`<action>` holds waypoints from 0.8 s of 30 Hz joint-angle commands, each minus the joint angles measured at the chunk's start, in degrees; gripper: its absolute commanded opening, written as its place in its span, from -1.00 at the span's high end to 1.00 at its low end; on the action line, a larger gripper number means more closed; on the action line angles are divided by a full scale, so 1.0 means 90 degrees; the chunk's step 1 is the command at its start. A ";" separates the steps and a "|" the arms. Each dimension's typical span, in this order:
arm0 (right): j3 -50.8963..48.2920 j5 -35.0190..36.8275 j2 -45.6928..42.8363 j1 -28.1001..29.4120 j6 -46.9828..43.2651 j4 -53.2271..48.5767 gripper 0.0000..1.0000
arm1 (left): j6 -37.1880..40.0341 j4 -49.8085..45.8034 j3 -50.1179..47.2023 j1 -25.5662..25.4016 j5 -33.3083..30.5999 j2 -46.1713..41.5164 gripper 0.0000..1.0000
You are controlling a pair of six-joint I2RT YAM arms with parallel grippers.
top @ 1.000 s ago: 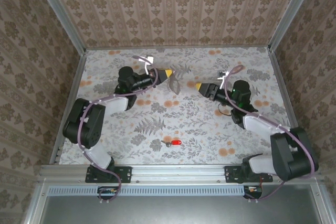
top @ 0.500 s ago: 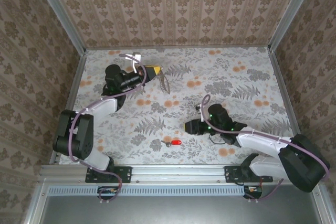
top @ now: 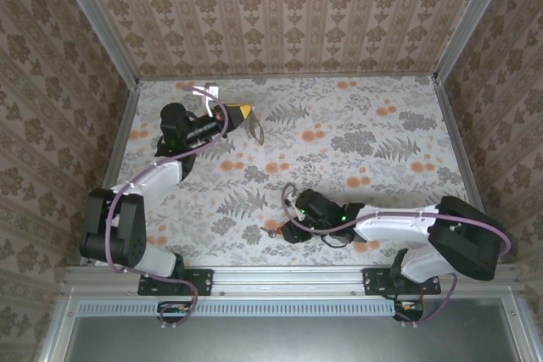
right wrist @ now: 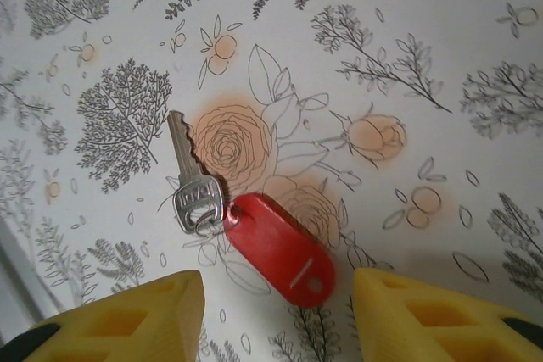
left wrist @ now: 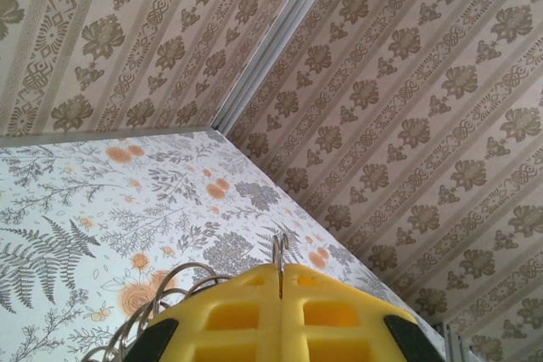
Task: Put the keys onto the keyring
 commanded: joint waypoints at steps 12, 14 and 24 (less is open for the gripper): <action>0.0919 0.1135 0.1020 0.0507 -0.0760 -0.0846 -0.02 | 0.0155 0.0038 -0.0022 0.0121 0.0040 -0.0204 1.00; 0.0995 0.1295 0.1138 0.0451 -0.0751 -0.0855 0.08 | 0.0155 0.0028 -0.0044 0.0122 0.0031 -0.0232 1.00; 0.0994 0.1201 0.1094 -0.0857 -0.0511 -0.0391 0.36 | 0.0125 0.0022 -0.0177 0.0102 0.0002 -0.0416 1.00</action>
